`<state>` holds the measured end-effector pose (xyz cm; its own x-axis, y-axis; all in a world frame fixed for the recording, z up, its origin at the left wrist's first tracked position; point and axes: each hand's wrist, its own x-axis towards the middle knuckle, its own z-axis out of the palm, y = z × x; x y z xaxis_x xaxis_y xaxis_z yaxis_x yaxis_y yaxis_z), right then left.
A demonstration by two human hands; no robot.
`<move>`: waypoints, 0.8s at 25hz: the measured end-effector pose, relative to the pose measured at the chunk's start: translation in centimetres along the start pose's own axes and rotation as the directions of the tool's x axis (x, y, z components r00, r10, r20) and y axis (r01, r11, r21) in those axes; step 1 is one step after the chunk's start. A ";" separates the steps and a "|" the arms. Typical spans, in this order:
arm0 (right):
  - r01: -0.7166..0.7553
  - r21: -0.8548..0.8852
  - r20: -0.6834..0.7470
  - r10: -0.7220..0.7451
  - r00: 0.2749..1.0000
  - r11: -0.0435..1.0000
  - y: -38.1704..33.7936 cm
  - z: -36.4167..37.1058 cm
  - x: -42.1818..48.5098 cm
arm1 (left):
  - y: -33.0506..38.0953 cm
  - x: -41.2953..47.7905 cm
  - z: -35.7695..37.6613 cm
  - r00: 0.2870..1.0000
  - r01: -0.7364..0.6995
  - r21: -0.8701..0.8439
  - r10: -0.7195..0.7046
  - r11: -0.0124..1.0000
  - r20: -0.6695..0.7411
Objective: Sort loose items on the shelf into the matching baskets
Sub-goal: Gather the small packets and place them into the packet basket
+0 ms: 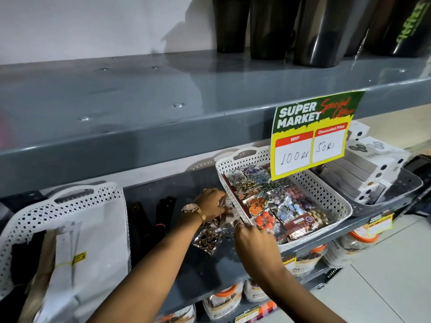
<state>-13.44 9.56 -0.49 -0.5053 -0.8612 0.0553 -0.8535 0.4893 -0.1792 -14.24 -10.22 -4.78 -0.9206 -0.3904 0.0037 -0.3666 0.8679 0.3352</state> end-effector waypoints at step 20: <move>-0.373 0.324 0.010 0.392 0.920 0.869 17.6 -2.7 5.1 | 6.4 -1.9 -6.5 0.909 0.034 -0.996 -0.411 -0.082 0.065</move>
<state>-31.40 14.17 -0.72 -0.7978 -0.6023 -0.0293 -0.5120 0.7023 -0.4946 -13.99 -5.92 3.49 -0.6952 -0.6917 -0.1955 0.1324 -0.3906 0.9110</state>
